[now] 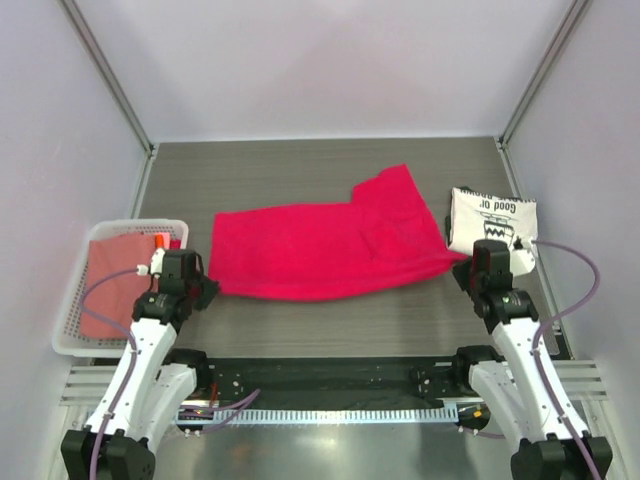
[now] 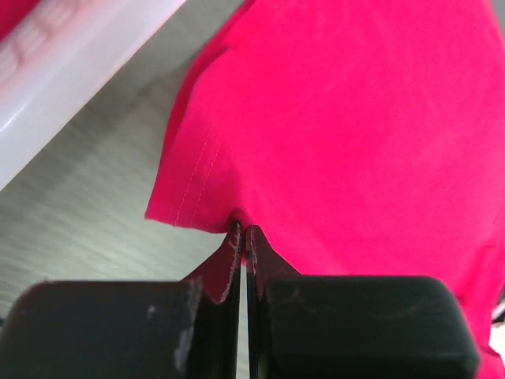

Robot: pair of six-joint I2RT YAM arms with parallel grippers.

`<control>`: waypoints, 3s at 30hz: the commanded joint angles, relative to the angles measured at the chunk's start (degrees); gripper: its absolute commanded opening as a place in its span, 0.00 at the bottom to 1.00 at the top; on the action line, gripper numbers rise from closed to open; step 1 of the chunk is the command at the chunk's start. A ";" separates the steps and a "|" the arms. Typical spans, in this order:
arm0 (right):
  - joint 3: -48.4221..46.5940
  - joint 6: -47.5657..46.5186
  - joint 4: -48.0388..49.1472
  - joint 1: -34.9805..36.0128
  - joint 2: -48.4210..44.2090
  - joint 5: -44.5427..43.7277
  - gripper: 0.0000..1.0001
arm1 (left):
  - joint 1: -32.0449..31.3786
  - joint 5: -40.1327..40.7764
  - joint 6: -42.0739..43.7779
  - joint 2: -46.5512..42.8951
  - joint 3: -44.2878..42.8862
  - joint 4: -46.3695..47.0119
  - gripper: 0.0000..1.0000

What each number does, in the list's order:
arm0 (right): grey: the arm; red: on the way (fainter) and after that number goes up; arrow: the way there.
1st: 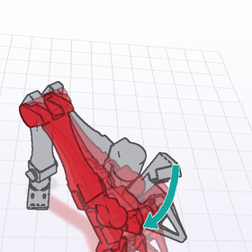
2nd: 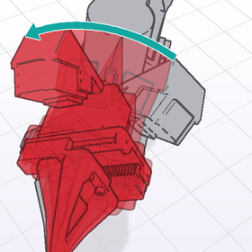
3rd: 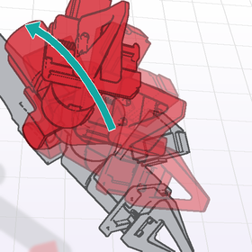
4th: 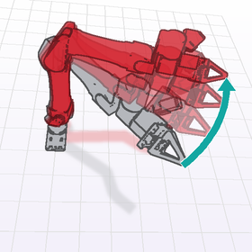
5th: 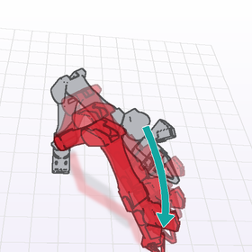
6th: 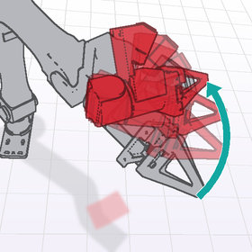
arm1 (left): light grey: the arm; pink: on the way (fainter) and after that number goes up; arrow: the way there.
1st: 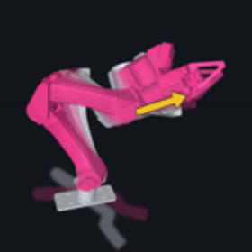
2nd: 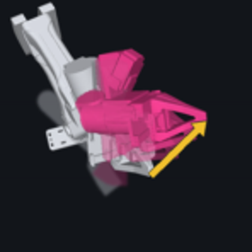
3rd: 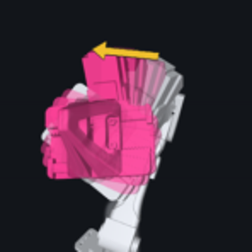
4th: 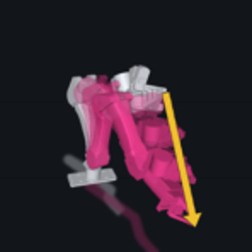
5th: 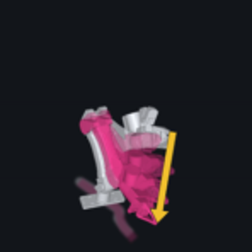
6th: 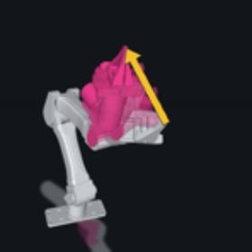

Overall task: Fold and stack the t-shirts
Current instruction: Fold the tshirt

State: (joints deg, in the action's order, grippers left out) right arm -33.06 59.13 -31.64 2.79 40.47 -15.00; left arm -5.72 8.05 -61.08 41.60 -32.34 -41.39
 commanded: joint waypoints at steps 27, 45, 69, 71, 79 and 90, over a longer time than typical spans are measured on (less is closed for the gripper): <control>2.85 -0.95 -14.50 -0.24 -16.65 -5.47 0.72 | -0.52 -1.56 2.35 -7.23 -4.56 -8.79 0.67; -28.27 -35.75 7.90 -0.24 35.07 19.30 0.59 | -0.52 -13.51 23.90 24.56 -25.32 9.46 0.70; -76.00 -39.36 10.28 2.66 92.85 12.10 0.61 | -0.52 -1.82 26.97 58.76 -42.28 15.72 0.72; -78.11 -40.06 9.23 3.27 94.17 12.11 0.59 | -0.44 -0.68 27.59 59.73 -43.07 14.23 0.72; -79.09 -42.52 7.47 6.18 97.34 5.43 0.42 | 0.09 6.45 27.94 61.05 -44.48 9.66 0.73; -81.20 -42.61 6.50 6.27 98.58 2.88 0.01 | 0.18 4.78 29.79 64.91 -43.95 10.27 0.68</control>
State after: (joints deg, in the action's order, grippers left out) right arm -112.77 16.91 -22.96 8.95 137.73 -9.87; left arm -5.87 12.43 -32.49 104.88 -75.44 -31.16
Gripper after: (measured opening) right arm 0.037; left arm 0.692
